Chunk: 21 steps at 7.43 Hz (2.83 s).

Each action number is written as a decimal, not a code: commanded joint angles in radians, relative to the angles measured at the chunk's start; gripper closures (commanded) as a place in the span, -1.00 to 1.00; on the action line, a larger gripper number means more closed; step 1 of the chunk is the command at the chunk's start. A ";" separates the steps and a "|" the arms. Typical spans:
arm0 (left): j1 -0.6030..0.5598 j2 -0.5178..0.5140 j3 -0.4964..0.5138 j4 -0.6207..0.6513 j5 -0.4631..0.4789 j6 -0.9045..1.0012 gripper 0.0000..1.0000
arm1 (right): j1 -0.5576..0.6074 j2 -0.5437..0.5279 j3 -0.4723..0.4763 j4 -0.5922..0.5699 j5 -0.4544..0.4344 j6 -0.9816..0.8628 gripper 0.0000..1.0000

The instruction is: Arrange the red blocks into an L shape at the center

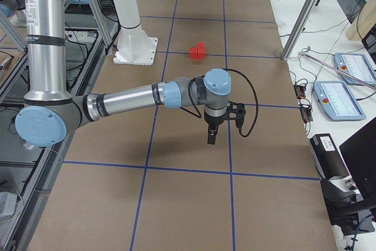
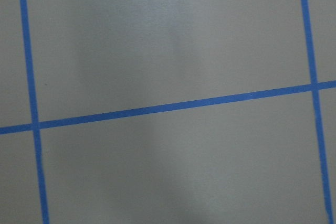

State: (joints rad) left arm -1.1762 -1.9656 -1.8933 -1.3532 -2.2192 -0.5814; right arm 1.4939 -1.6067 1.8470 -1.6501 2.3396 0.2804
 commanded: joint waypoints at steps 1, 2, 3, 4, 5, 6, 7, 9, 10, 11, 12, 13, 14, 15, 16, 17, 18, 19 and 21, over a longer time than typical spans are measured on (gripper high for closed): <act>-0.148 0.031 0.125 0.000 -0.091 0.276 -1.00 | 0.005 -0.001 -0.006 -0.002 -0.008 -0.023 -1.00; -0.221 0.078 0.166 -0.001 -0.093 0.411 -1.00 | 0.005 -0.001 -0.008 -0.005 -0.008 -0.023 -1.00; -0.271 0.100 0.190 0.002 -0.109 0.486 -1.00 | 0.005 -0.002 -0.008 -0.005 -0.022 -0.024 -1.00; -0.317 0.118 0.221 0.003 -0.150 0.488 -1.00 | 0.005 -0.004 -0.041 -0.001 -0.069 -0.059 -1.00; -0.354 0.137 0.247 0.000 -0.166 0.499 -1.00 | 0.005 -0.001 -0.076 0.000 -0.065 -0.114 -1.00; -0.387 0.196 0.247 -0.013 -0.172 0.597 -1.00 | 0.005 0.011 -0.100 0.000 -0.063 -0.116 -1.00; -0.399 0.226 0.256 -0.027 -0.177 0.653 -1.00 | 0.005 0.016 -0.101 -0.002 -0.057 -0.115 -1.00; -0.427 0.366 0.237 -0.166 -0.178 0.643 -1.00 | 0.005 0.017 -0.101 -0.007 -0.036 -0.106 -1.00; -0.427 0.385 0.226 -0.175 -0.178 0.611 -1.00 | 0.005 0.016 -0.101 -0.010 -0.002 -0.106 -1.00; -0.425 0.386 0.206 -0.169 -0.178 0.535 -1.00 | 0.005 0.011 -0.104 -0.010 -0.003 -0.106 -1.00; -0.427 0.421 0.191 -0.178 -0.207 0.519 -1.00 | 0.005 0.004 -0.103 -0.008 -0.005 -0.107 -1.00; -0.427 0.439 0.175 -0.182 -0.211 0.525 -1.00 | 0.005 -0.005 -0.103 -0.005 -0.023 -0.116 -1.00; -0.425 0.441 0.159 -0.181 -0.195 0.526 -1.00 | 0.005 -0.012 -0.110 -0.001 -0.028 -0.116 -1.00; -0.424 0.438 0.157 -0.179 -0.165 0.526 -1.00 | 0.005 -0.019 -0.121 0.000 -0.028 -0.118 -1.00; -0.422 0.436 0.146 -0.179 -0.116 0.526 -1.00 | 0.005 -0.019 -0.132 0.000 -0.028 -0.118 -1.00; -0.424 0.438 0.132 -0.176 -0.103 0.526 -1.00 | 0.005 -0.019 -0.137 0.001 -0.026 -0.116 -1.00; -0.424 0.451 0.123 -0.178 -0.100 0.526 -1.00 | 0.005 -0.019 -0.132 0.003 -0.026 -0.115 -1.00; -0.424 0.462 0.116 -0.175 -0.097 0.526 -1.00 | 0.003 -0.016 -0.132 0.007 -0.031 -0.113 -1.00; -0.422 0.473 0.117 -0.178 -0.108 0.519 -1.00 | 0.003 -0.025 -0.141 0.088 -0.078 -0.104 -1.00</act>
State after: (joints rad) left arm -1.5989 -1.5022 -1.7753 -1.5295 -2.3238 -0.0576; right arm 1.4974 -1.6288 1.7122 -1.5972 2.2814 0.1703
